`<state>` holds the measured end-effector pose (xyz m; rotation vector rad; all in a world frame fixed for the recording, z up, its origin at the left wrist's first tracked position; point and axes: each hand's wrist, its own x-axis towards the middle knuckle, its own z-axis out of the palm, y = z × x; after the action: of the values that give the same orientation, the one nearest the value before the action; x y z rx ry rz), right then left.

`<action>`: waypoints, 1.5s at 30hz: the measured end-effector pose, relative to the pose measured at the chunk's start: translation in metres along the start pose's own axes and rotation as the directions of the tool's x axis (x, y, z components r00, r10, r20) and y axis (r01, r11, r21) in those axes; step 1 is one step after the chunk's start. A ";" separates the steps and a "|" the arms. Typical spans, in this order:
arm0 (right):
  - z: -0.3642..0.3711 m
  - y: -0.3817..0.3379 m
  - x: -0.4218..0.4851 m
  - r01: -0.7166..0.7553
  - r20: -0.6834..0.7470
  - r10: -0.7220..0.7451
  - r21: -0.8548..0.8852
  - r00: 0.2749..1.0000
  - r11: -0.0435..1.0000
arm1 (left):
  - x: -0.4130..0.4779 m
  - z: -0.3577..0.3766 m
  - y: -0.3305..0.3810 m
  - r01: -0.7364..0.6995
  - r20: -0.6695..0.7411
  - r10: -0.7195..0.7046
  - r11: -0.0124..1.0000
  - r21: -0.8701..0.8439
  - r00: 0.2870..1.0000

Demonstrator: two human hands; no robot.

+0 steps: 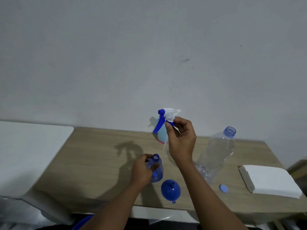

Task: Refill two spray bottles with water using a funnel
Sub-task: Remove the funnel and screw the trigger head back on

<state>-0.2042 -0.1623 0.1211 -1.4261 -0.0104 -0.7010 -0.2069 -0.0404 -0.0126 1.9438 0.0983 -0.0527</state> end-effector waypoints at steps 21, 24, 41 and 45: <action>-0.012 0.088 -0.068 -0.289 0.019 0.296 -0.169 0.955 0.942 | -0.017 0.009 -0.004 -0.074 -0.108 0.070 0.997 -0.033 0.992; -0.012 0.096 -0.074 -0.322 0.007 0.329 -0.182 0.944 0.929 | -0.019 0.012 -0.006 -0.050 -0.148 0.039 0.997 -0.067 0.988; -0.022 0.109 -0.079 -0.364 0.011 0.374 -0.208 0.927 0.908 | -0.021 0.016 -0.023 -0.144 -0.091 0.144 0.990 0.004 0.985; -0.029 0.107 -0.071 -0.334 0.129 0.368 -0.222 0.921 0.916 | -0.016 0.015 -0.027 -0.158 -0.099 0.156 0.987 -0.012 0.983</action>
<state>-0.2248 -0.1598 -0.0088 -1.6201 0.1859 -0.2865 -0.2251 -0.0455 -0.0419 1.9278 0.0105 0.1478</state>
